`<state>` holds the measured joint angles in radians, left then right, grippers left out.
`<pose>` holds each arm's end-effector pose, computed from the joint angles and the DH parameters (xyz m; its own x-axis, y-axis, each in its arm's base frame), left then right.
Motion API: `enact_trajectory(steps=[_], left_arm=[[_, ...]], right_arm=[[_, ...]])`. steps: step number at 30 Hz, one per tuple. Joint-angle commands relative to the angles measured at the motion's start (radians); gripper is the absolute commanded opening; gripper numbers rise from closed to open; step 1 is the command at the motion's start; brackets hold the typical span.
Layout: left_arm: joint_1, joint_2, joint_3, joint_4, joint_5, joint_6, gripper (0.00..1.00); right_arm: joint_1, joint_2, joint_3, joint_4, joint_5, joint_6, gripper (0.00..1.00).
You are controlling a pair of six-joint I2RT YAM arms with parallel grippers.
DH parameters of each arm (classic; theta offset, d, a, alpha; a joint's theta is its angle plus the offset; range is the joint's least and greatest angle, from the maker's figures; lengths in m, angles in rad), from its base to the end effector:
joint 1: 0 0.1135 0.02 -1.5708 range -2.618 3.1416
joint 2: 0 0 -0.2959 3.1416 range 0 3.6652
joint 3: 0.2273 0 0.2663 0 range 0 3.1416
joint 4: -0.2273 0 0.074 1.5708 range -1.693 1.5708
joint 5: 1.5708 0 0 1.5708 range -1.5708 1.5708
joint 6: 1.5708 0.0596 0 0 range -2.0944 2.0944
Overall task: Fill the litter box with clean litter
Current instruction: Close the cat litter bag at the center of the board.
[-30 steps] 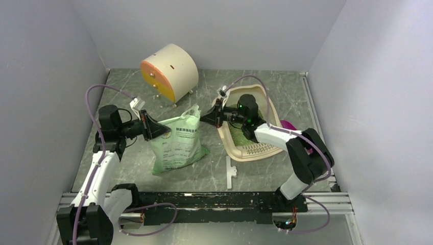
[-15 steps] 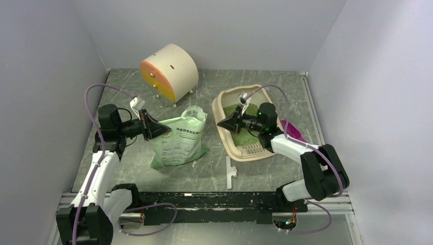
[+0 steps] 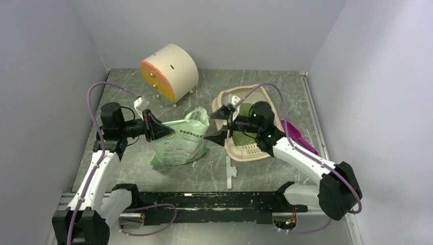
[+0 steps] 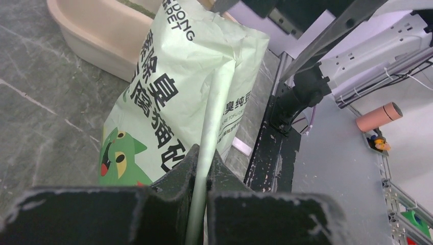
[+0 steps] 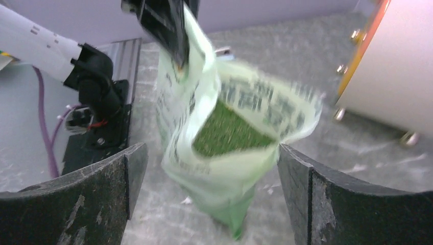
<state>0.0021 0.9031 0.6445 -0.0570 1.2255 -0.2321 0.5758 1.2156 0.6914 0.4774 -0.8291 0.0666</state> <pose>0.1926 -0.0557 0.3083 -0.5077 -0.0789 -0.8579 0.7984 0.3311 -0.5029 0.2159 0.1925 0.3077 -0.1047 -0.0144 -0.9944 -0.9808 0.1669 0.1009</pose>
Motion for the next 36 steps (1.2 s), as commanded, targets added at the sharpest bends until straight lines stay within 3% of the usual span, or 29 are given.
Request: enact_trajectory(steps=[1,9,15,18,23,28,36], left_arm=[[-0.040,-0.046,0.150,0.030,0.092,0.049,0.05],[-0.059,-0.047,0.197,-0.123,0.085,0.159,0.05],[-0.062,-0.042,0.220,-0.192,0.090,0.218,0.05],[-0.062,-0.035,0.245,-0.251,0.102,0.286,0.05],[-0.062,-0.015,0.279,-0.342,0.112,0.369,0.05],[-0.062,-0.003,0.287,-0.385,0.109,0.410,0.05],[-0.062,0.015,0.301,-0.393,0.111,0.427,0.05]], right_arm=[[0.059,-0.028,0.167,-0.253,0.132,-0.216,1.00],[0.190,0.091,0.433,-0.511,0.191,-0.453,1.00],[0.255,0.247,0.592,-0.665,0.110,-0.537,1.00],[0.258,0.316,0.639,-0.741,0.162,-0.597,1.00],[0.255,0.437,0.787,-1.023,0.310,-0.754,1.00],[0.231,0.447,0.811,-1.163,0.334,-0.822,0.99],[0.215,0.385,0.775,-1.245,0.274,-0.870,0.92]])
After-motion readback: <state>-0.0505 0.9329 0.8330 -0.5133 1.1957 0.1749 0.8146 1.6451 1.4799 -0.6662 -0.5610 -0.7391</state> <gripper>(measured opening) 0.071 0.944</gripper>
